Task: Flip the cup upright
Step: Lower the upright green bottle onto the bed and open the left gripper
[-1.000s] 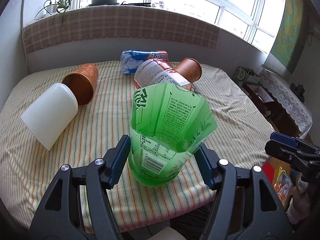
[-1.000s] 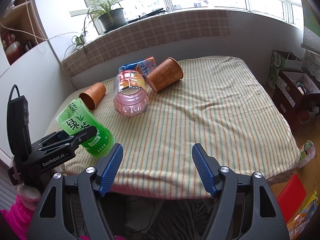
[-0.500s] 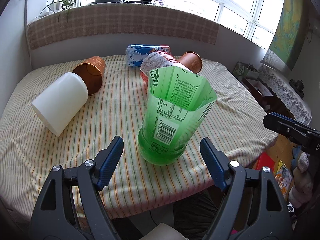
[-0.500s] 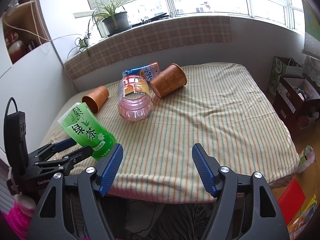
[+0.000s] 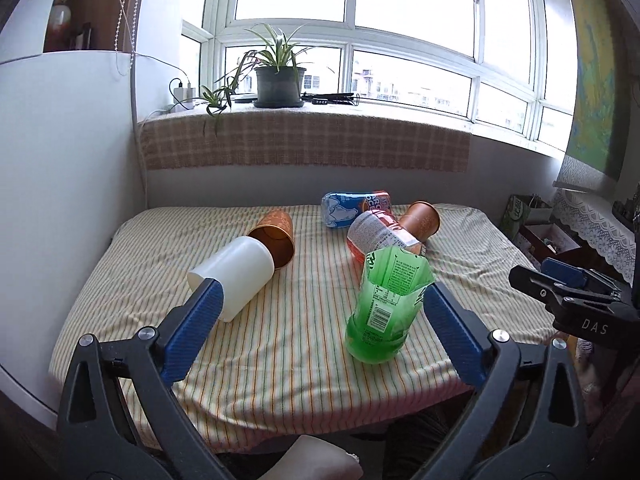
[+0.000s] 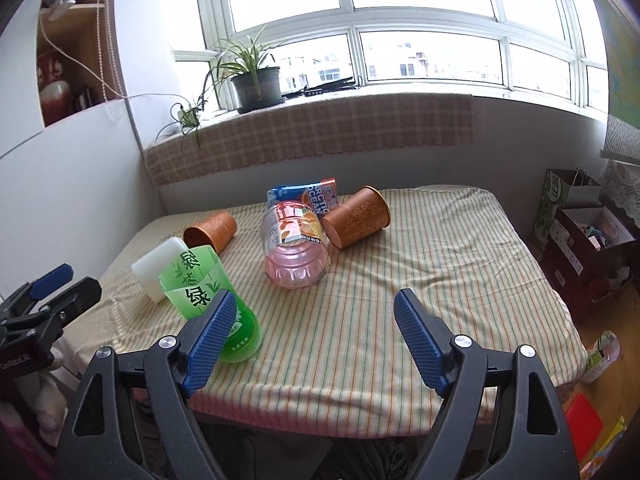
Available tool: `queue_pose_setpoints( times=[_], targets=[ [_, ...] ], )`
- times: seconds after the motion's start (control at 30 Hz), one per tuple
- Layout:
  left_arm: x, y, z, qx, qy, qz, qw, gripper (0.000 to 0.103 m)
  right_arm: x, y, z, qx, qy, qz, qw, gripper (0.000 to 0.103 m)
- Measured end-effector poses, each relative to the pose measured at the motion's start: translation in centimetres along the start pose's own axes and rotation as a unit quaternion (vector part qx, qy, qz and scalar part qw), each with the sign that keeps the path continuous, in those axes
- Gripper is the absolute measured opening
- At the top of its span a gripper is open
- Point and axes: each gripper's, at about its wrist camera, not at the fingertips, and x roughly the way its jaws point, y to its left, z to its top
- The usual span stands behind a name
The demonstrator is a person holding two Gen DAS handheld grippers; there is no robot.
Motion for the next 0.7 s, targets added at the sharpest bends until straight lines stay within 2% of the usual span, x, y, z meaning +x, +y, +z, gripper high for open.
queue_pose_setpoints(
  times=[0.23,0.7],
  targets=[
    [-0.5,-0.6,0.4,0.003,-0.003,0.022,0.9997,0.103,-0.7,0.4,0.3,-0.002,-0.025,-0.005,1.000,0.085],
    [-1.6,-0.4,0.5,-0.005,-0.013,0.038,0.9992,0.103,-0.5,0.7,0.3,-0.004,-0.023,-0.014,1.000,0.086]
  ],
)
